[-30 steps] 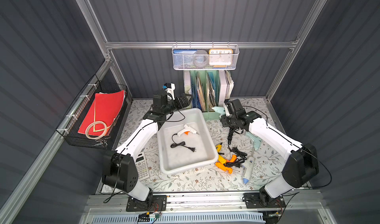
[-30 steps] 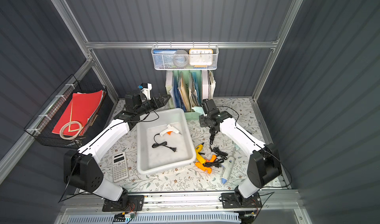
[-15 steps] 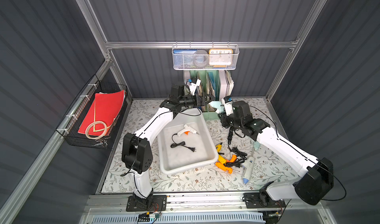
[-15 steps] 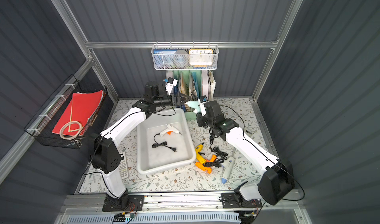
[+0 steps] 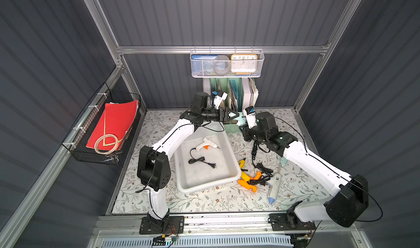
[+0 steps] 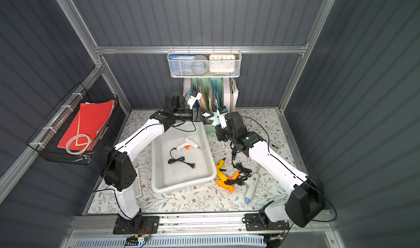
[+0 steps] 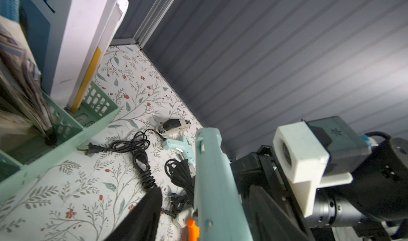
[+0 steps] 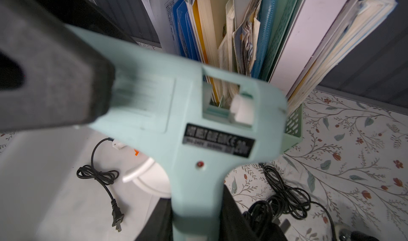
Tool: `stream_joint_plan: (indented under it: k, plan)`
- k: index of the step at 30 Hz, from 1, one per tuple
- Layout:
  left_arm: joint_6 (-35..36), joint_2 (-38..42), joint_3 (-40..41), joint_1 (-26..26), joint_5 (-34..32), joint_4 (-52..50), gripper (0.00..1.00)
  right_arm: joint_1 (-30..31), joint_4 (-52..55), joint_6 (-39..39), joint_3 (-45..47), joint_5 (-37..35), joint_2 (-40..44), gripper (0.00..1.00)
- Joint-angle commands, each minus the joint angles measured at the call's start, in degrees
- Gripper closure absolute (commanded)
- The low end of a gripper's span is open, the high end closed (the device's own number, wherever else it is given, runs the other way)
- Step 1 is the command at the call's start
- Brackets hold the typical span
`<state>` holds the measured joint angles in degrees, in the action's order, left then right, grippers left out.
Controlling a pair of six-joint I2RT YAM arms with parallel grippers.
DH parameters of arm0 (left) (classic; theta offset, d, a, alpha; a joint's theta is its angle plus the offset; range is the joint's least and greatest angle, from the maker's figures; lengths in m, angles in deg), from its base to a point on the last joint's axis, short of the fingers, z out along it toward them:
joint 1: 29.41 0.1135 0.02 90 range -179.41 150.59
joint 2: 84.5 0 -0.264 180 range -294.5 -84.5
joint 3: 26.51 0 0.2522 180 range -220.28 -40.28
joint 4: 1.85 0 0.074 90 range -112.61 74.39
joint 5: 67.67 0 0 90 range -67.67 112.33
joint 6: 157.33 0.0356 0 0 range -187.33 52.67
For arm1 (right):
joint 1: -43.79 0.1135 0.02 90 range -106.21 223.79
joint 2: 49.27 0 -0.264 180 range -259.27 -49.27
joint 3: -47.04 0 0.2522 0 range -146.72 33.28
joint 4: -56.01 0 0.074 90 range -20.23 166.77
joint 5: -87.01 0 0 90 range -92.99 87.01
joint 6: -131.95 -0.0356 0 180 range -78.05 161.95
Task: Put the hot melt glue gun into the storage box
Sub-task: Pick up the hot melt adhesive gun from the center of the board.
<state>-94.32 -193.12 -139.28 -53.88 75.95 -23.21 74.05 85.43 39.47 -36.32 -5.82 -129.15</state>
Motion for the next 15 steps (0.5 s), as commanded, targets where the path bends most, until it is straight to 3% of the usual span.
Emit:
stream_joint_plan:
  k: [1,12,13,15]
  plan:
    - [0.61,-0.65,-0.71,-0.40,2.01,-0.58,0.43,0.47,-2.08,0.55,-0.44,-0.85,-0.10,1.00]
    - [-0.24,0.06,0.84,-0.42,2.57,0.49,0.98,0.82,-1.96,0.81,-0.62,-1.63,-0.03,1.00]
    - [-0.35,0.27,1.14,-0.43,2.71,0.35,1.00,0.83,-1.82,0.88,-0.70,-1.95,0.04,1.00]
    - [-0.99,1.09,1.78,-0.40,1.66,1.23,1.00,0.85,-1.51,1.06,-0.88,-2.58,0.36,0.89]
